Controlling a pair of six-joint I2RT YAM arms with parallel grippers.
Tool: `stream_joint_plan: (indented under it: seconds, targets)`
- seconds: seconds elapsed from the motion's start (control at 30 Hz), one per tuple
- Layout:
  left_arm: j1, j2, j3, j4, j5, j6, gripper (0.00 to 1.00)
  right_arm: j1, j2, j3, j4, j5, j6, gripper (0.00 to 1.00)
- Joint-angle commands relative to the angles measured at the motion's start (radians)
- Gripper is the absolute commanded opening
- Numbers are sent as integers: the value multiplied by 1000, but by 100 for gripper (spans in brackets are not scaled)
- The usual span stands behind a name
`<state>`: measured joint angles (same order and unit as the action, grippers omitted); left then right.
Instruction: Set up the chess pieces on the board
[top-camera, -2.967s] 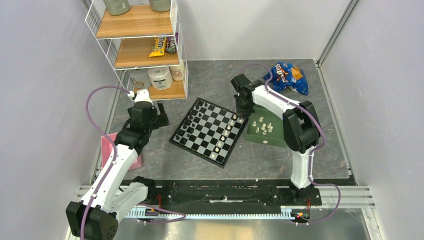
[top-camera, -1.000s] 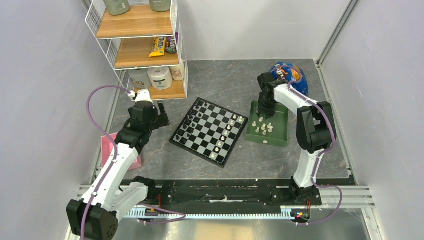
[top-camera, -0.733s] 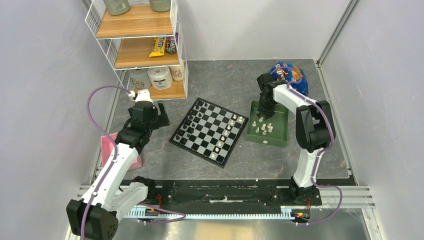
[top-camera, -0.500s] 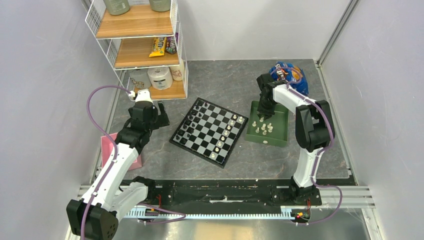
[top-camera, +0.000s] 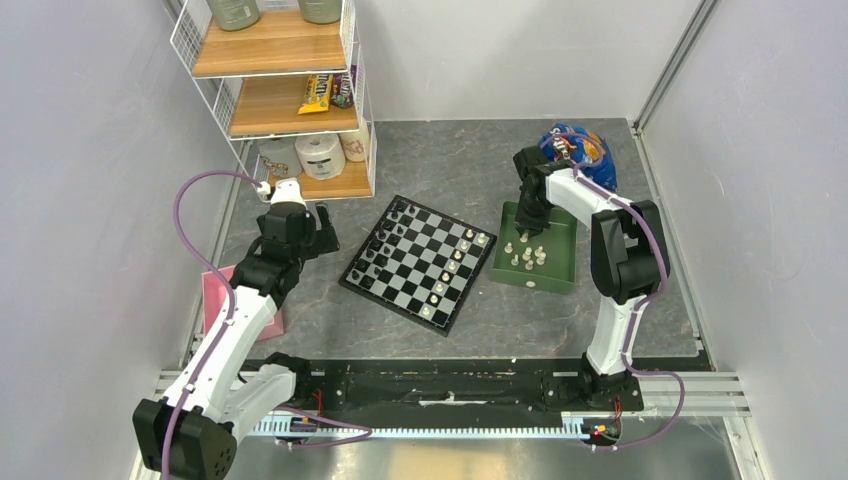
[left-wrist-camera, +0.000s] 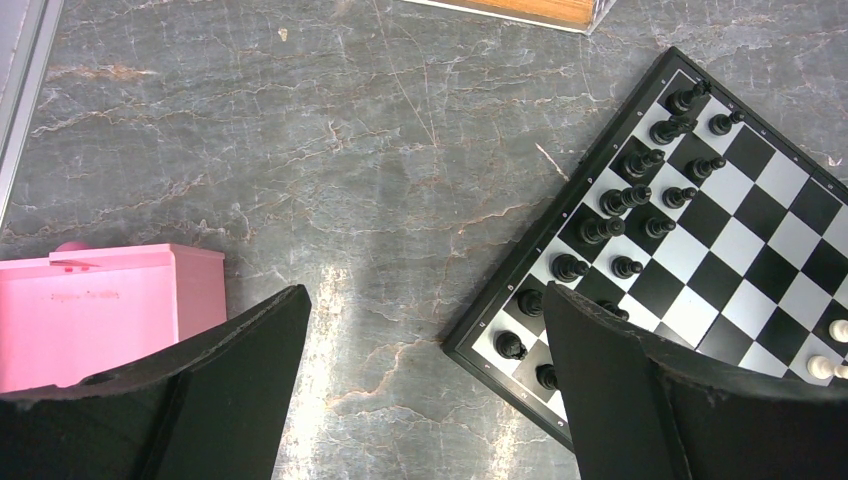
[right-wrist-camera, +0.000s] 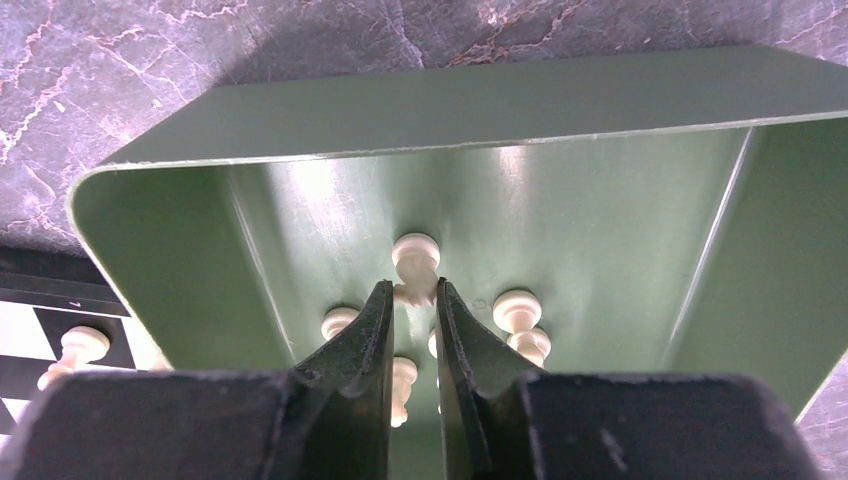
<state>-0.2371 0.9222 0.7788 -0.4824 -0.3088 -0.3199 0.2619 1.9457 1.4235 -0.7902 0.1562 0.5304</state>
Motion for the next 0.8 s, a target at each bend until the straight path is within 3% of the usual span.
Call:
stream_joint_plan:
  seconds: [0.0,0.77]
  targets:
    - [4,-10,15,13,4,15,94,0,-14,28,21,21,-16,2]
    - [4,-7,16,13,6,13,94,44,-169,30,-10,-43,-40,2]
